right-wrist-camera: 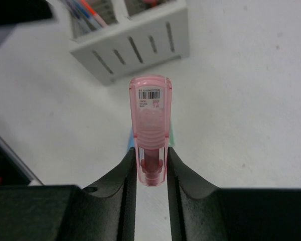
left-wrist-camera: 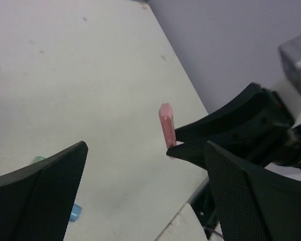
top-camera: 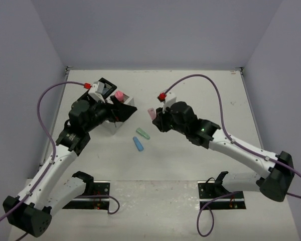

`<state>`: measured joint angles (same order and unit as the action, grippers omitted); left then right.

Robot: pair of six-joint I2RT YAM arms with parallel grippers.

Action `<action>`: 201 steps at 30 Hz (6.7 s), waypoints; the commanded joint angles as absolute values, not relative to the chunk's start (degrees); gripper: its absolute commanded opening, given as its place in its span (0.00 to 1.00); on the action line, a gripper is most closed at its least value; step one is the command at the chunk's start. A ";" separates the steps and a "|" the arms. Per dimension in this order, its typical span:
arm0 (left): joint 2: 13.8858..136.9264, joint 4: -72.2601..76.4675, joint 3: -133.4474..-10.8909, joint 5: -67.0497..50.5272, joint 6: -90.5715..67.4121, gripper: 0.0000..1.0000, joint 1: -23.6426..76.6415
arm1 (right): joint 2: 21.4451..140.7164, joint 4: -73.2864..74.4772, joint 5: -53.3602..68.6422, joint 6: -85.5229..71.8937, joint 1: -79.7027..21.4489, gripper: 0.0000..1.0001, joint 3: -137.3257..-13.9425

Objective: Sort the stationery into containers
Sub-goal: Pick up the stationery from the center of the board, then place the stationery in the storage box, then pick up the stationery from the center of the board, then place the stationery in the storage box, then pick up the stationery from the center of the board.

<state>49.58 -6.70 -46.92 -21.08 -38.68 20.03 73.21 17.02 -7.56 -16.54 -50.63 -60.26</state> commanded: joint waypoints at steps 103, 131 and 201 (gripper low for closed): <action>74.35 11.88 -57.92 -33.49 -44.44 0.69 27.53 | 69.31 4.75 -4.99 -13.17 -51.86 0.00 -62.45; 74.77 -2.95 -65.74 38.71 -34.67 0.00 5.64 | 74.03 10.30 -4.09 -18.05 -51.94 0.99 -58.30; 55.72 17.41 -38.59 -32.18 -51.61 0.68 25.74 | 76.12 20.95 -14.17 -18.75 -60.14 0.00 -72.04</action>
<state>54.80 8.07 -39.96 -32.26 -47.74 22.69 77.44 22.40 -12.66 -20.39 -59.55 -71.13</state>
